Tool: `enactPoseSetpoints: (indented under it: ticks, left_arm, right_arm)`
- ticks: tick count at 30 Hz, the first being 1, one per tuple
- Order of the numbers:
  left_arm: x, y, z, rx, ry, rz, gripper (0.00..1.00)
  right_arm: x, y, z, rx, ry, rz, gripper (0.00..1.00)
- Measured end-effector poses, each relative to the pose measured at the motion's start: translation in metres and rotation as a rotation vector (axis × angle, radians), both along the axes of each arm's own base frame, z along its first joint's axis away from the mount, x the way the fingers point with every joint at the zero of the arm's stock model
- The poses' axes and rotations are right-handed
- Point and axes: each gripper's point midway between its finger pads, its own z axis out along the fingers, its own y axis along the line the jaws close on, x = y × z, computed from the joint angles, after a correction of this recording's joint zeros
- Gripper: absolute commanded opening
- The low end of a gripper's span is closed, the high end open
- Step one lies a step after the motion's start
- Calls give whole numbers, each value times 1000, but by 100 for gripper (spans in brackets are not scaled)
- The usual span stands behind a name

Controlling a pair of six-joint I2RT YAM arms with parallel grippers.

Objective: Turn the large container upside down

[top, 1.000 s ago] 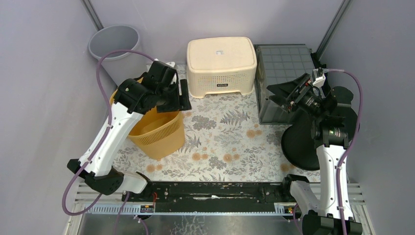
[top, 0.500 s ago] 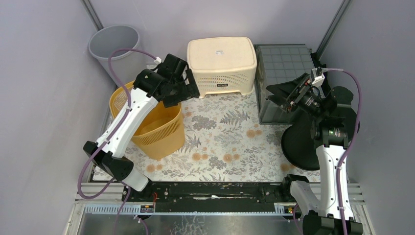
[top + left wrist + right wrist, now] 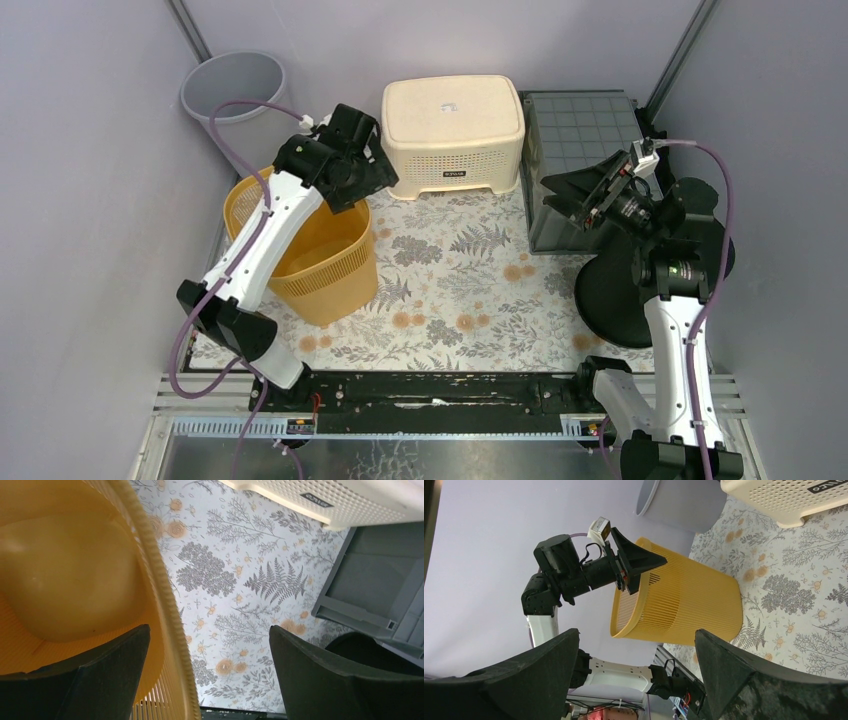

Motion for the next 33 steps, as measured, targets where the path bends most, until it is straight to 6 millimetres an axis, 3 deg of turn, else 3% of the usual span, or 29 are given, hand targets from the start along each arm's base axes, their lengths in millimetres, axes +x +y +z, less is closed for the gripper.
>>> enactPoseSetpoints:
  ticks: [7, 17, 22, 27, 33]
  left_arm:
    - [9, 16, -9, 34, 21, 44, 72]
    - [17, 12, -18, 77, 87, 15, 39]
    - [12, 14, -17, 86, 96, 4, 1]
    - [-6, 24, -12, 117, 117, -27, 0]
    - [-13, 28, -8, 125, 120, -59, 0]
  right_arm:
    - [0, 1, -5, 7, 12, 14, 92]
    - [-2, 3, -3, 7, -1, 24, 91]
    - [-4, 3, -1, 6, -7, 27, 91]
    - [-6, 4, -1, 7, -7, 33, 91]
    - [-6, 5, -1, 6, -8, 37, 91]
